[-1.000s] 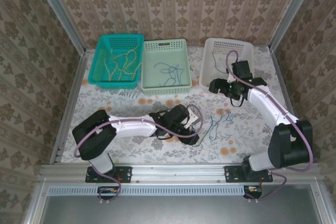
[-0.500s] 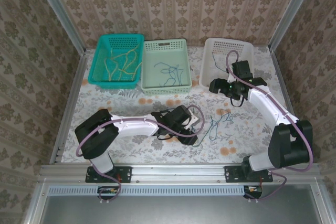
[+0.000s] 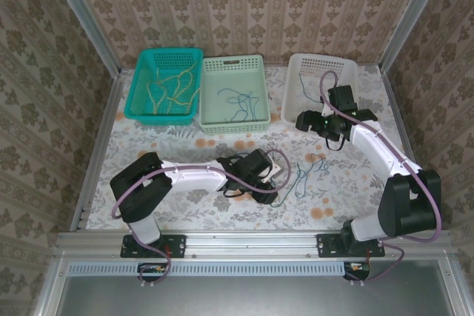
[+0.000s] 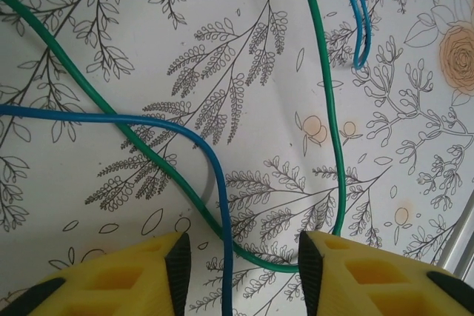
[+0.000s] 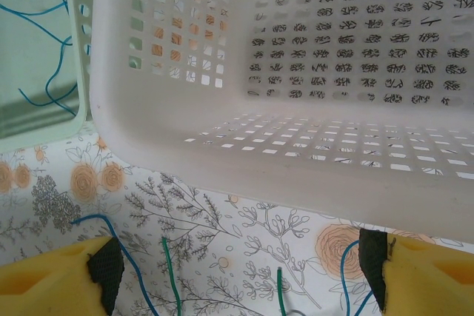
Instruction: Untangle the cables
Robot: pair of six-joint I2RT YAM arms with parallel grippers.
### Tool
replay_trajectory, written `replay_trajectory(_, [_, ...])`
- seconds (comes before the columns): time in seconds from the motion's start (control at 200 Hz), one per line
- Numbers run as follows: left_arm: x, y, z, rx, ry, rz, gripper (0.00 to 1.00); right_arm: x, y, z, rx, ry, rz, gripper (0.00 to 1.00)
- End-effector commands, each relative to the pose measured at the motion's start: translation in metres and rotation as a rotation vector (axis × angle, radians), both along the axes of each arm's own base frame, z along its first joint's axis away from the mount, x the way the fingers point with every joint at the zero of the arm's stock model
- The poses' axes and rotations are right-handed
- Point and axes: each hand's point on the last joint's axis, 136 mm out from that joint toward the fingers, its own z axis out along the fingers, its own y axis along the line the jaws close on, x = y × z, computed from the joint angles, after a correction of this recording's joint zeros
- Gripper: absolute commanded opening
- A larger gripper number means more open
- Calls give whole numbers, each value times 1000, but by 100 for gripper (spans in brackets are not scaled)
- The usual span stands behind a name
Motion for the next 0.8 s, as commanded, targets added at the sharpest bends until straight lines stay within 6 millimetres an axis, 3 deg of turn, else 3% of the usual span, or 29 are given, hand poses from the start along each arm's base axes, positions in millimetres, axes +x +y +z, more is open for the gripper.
replay_trajectory(0.0, [1,-1,-2,26,-14,-19,41,-3,1,6,35,-11,-13,87])
replay_trajectory(0.075, [1,-2,-2,28,-13,-23,36,-5,0,15,40,-38,-16,87])
replay_trajectory(0.25, [1,-3,-4,30,-12,-27,24,-6,-2,16,40,-42,-26,88])
replay_trajectory(0.445, [5,-8,12,-11,-52,-32,8,-8,-3,16,38,-42,-28,89])
replay_trajectory(0.595, [7,-11,42,-84,-93,-33,2,-13,-3,15,39,-45,-19,90])
replay_trajectory(0.795, [18,-9,107,-288,-141,23,0,-34,-2,18,48,-70,-7,91])
